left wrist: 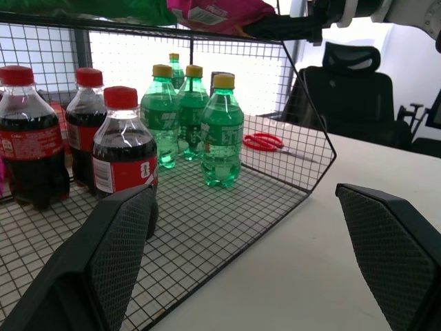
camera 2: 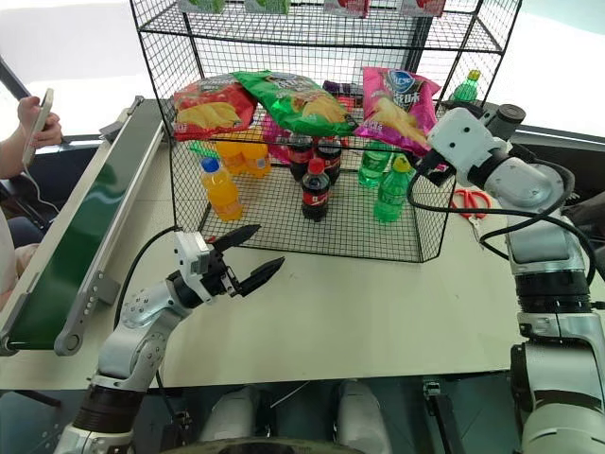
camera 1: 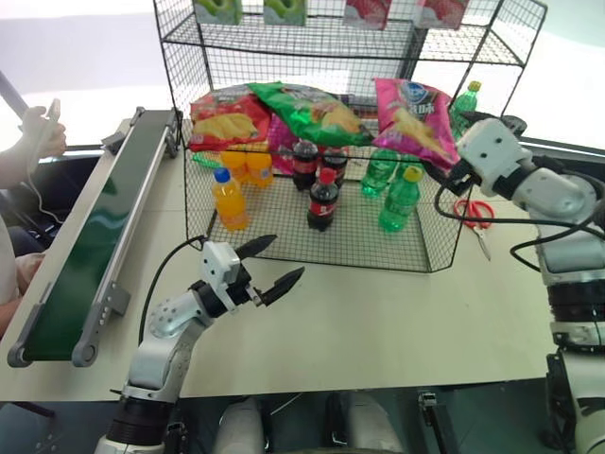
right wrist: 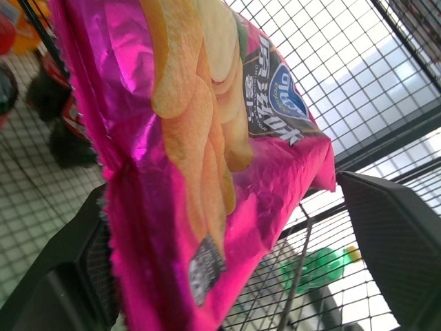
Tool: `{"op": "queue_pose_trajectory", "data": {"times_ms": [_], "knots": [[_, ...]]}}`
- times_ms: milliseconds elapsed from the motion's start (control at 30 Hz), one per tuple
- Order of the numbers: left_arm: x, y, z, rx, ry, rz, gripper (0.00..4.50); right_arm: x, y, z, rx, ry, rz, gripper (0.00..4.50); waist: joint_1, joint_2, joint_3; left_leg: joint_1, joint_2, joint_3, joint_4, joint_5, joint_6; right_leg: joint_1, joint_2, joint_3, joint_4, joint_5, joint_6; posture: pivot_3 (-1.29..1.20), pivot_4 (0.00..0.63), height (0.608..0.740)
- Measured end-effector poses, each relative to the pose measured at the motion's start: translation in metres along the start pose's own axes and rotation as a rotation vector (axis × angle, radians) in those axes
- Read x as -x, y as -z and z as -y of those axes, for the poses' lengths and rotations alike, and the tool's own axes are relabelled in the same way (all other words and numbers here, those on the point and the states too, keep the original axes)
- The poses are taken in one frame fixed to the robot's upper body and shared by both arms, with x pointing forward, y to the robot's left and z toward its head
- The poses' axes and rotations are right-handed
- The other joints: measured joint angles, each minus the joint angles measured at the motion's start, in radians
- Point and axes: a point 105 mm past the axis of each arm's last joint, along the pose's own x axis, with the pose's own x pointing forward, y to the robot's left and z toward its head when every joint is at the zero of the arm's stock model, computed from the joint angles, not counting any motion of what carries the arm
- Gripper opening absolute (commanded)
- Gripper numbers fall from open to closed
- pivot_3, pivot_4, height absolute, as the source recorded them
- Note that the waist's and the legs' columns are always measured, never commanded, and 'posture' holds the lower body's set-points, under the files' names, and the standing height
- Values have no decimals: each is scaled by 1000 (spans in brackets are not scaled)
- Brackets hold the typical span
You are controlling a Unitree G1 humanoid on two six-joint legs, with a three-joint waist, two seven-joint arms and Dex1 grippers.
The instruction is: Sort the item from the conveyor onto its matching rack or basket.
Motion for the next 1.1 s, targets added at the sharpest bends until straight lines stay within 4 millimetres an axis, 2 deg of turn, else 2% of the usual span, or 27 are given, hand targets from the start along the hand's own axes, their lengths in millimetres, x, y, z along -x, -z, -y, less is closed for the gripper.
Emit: {"op": "queue_pose_trajectory", "data": {"times_ms": [100, 233, 333, 467, 567, 633, 733, 800, 933, 1100], "knots": [[-1, 0, 0, -1, 3, 0, 4500, 7, -5, -2, -87, -43, 35, 4467, 1, 0, 0, 0, 0, 0, 0, 0, 0, 0, 0, 0, 0, 0, 0, 0, 150, 726], [-1, 0, 0, -4, 4, 0, 4500, 19, -8, -23, -152, -168, 73, 4467, 1, 0, 0, 0, 0, 0, 0, -1, 2, 0, 0, 0, 0, 0, 0, 0, 150, 726], [1, 0, -2, -12, 3, -9, 4500, 27, -11, -30, -212, -201, 97, 4467, 2, 0, 0, 0, 0, 0, 0, -1, 2, 0, 0, 0, 0, 0, 0, 0, 150, 726], [9, -1, -8, -35, -12, -33, 4500, 40, -34, -38, -338, -254, 213, 4467, 0, 0, 0, 0, 1, -1, 0, -1, 2, 0, 0, 0, 0, 0, 0, 0, 150, 726], [33, -6, -22, -43, -43, -101, 4500, 60, -59, -39, -506, -284, 333, 4467, 1, 0, 0, 0, 3, -2, -1, -1, 2, 0, 0, -1, 0, 0, 0, 0, 150, 726], [53, -13, -34, -61, -75, -147, 4500, 76, -64, -48, -588, -326, 357, 4467, 5, -1, 0, 0, 3, -3, -1, -1, 2, 0, 0, -1, -1, 0, -1, 0, 150, 726], [78, -27, -49, -94, -114, -222, 4500, 102, -50, -84, -681, -436, 286, 4467, 14, -1, 0, -1, 2, -2, -1, -3, 4, 1, -1, -1, -3, 0, 0, 0, 150, 726], [89, -38, -60, -119, -143, -256, 4500, 114, -38, -98, -716, -473, 230, 4467, 19, -1, 0, -1, 1, -1, 0, -3, 5, 1, -2, 0, -4, 0, -1, 0, 150, 726], [106, -54, -78, -138, -201, -277, 4500, 130, -26, -104, -685, -471, 183, 4467, 22, 0, 0, 0, 1, -1, 0, -4, 6, 1, -1, 0, -4, -1, -1, 0, 150, 726], [130, -48, -94, -109, -261, -333, 4500, 147, -5, -117, -658, -504, 100, 4467, 24, -1, 0, 0, 2, -1, -1, -4, 6, 1, 0, 0, -4, 0, -1, 0, 150, 726]]}}
